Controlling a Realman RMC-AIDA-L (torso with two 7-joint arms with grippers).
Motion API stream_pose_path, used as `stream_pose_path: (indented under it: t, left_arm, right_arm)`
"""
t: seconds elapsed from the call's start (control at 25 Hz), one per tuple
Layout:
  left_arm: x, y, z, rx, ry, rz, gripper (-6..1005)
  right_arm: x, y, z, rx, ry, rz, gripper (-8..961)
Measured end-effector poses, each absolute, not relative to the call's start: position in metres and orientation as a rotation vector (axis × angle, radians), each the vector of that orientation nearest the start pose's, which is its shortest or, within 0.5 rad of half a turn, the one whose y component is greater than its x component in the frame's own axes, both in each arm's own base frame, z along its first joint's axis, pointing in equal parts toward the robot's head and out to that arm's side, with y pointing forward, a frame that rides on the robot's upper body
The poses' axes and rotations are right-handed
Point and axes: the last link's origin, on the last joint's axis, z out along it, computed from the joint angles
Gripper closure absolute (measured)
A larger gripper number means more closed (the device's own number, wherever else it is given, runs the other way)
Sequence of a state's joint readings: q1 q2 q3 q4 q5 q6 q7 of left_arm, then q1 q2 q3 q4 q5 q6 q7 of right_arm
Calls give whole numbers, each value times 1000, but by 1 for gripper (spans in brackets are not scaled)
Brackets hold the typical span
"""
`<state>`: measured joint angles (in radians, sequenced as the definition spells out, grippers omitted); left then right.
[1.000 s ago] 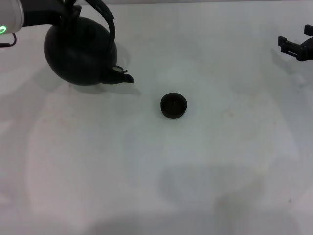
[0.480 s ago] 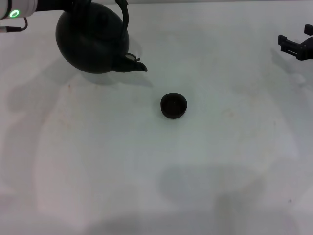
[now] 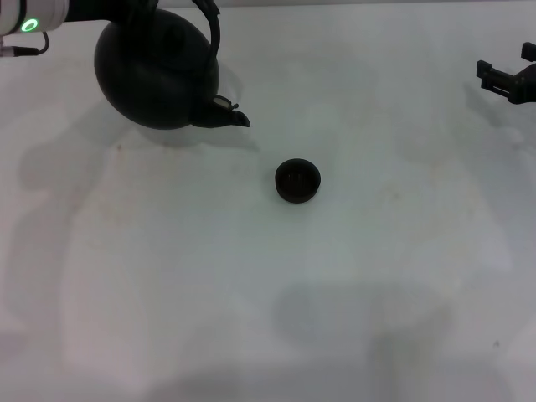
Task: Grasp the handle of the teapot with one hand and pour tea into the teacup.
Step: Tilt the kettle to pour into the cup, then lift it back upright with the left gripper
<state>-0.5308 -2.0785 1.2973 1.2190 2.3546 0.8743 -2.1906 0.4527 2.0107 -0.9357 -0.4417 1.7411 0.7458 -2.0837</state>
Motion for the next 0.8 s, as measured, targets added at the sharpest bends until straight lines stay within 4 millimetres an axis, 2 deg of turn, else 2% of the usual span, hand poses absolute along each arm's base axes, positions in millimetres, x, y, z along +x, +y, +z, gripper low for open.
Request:
stream_pose_path:
  t: [0.52, 0.8]
  left_arm:
    - [-172, 423, 9, -2346, -476, -38, 854]
    - [-165, 426, -3, -2337, -417, 41, 855]
  right_arm:
    - [358, 375, 24, -2001, 758, 357, 108]
    - [357, 375, 25, -1998, 760, 378, 108]
